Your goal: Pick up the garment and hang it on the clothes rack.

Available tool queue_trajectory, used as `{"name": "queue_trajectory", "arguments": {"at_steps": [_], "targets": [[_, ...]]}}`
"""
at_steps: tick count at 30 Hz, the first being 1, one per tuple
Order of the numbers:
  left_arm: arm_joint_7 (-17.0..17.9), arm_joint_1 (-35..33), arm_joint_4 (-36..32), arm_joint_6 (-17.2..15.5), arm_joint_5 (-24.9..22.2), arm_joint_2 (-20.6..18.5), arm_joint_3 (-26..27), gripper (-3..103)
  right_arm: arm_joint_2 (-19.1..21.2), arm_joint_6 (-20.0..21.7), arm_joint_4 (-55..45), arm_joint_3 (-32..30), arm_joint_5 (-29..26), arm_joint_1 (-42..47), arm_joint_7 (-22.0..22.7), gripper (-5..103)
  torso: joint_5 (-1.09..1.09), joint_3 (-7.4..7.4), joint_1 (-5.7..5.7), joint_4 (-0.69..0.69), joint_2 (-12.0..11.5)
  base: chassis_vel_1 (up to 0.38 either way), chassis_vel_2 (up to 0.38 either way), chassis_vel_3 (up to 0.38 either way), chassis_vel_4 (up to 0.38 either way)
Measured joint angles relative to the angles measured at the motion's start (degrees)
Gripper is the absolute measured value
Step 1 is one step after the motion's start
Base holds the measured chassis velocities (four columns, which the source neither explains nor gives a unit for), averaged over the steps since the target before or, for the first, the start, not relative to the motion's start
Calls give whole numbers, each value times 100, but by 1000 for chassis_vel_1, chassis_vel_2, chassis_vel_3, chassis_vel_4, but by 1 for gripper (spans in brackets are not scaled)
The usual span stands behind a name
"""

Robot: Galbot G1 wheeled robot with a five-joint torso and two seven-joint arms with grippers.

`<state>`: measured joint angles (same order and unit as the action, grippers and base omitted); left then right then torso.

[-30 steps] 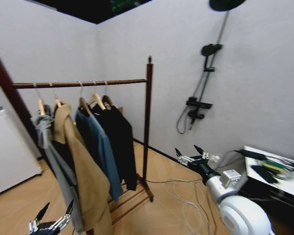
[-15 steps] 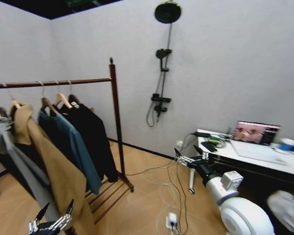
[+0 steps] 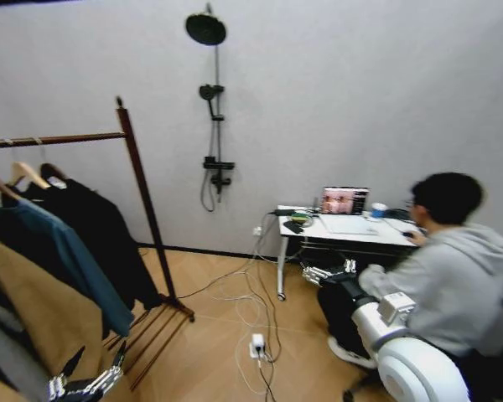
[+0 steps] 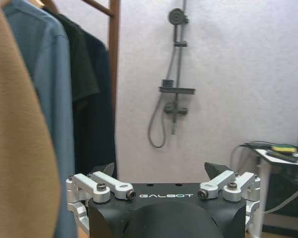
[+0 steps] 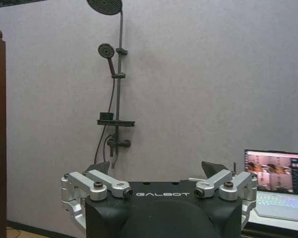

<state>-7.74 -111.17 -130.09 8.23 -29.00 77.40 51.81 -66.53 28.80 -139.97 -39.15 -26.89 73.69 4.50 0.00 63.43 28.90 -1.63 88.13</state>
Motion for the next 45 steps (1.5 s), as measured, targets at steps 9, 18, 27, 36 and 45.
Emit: {"name": "queue_trajectory", "arguments": {"at_steps": [9, 18, 27, 36, 45], "targets": [[-1, 0, 0, 0, 0, 0, 0, 100, -25, -7, 18, 52, 12, 0, -29, 100, -1, 0, -1, 0, 0, 30, -274, -279, 21], [-1, 0, 0, 0, 0, 0, 0, 100, -36, -19, 47, 80, 31, 2, -49, 100, 1, 0, 0, 0, 0, 27, -276, -281, 25], [-1, 0, 0, 0, 0, 0, 0, 100, -76, -18, 41, 129, 46, 0, -102, 100, 0, 0, -1, -2, 0, 70, -222, -235, 63], [1, 0, 0, 0, 0, 0, 0, 100, -141, -26, 62, 245, 145, 32, -117, 100, -1, 0, -1, 0, 0, 155, -145, -151, 143], [1, 0, 0, 0, 0, 0, 0, 100, -163, -39, 104, 332, 198, 18, -120, 100, 0, 0, 0, 0, 0, 146, -161, -142, 149]]}}
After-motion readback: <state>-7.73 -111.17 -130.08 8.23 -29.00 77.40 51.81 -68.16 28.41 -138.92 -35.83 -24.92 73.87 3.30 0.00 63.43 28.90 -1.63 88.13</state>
